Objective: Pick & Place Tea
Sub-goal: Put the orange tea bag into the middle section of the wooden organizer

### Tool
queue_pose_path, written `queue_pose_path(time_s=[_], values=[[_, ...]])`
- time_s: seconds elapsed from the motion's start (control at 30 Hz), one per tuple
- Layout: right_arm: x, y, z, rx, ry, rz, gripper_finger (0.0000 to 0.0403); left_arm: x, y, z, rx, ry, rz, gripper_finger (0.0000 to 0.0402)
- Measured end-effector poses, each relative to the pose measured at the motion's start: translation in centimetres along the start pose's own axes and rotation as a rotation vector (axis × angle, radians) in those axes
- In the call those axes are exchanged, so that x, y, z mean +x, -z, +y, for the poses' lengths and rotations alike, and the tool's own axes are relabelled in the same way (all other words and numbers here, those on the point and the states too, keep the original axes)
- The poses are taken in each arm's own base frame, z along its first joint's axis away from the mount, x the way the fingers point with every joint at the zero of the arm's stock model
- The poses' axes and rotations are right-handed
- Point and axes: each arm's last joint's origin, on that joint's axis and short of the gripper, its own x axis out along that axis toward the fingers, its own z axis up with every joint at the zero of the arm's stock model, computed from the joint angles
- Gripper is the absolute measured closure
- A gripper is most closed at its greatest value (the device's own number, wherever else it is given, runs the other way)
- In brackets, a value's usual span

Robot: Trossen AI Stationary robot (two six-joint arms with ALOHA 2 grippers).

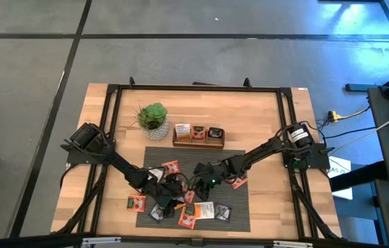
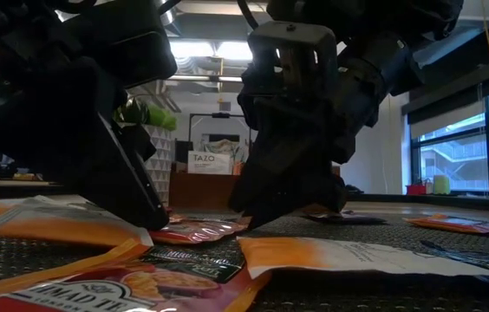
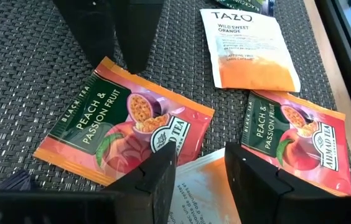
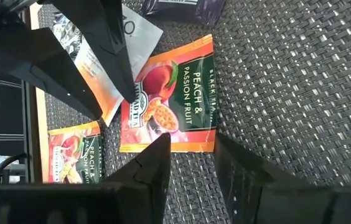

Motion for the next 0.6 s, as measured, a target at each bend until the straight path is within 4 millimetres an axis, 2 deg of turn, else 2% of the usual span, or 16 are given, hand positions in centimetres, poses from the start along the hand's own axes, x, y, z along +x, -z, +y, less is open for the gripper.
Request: queue_pose_path(time_s=[0.6], values=[[-0.01, -0.11, -0.42, -0.05, 0.046, -0.016, 0.0397, 0.01, 0.0, 0.06, 0.002, -0.022, -0.014, 0.0265]])
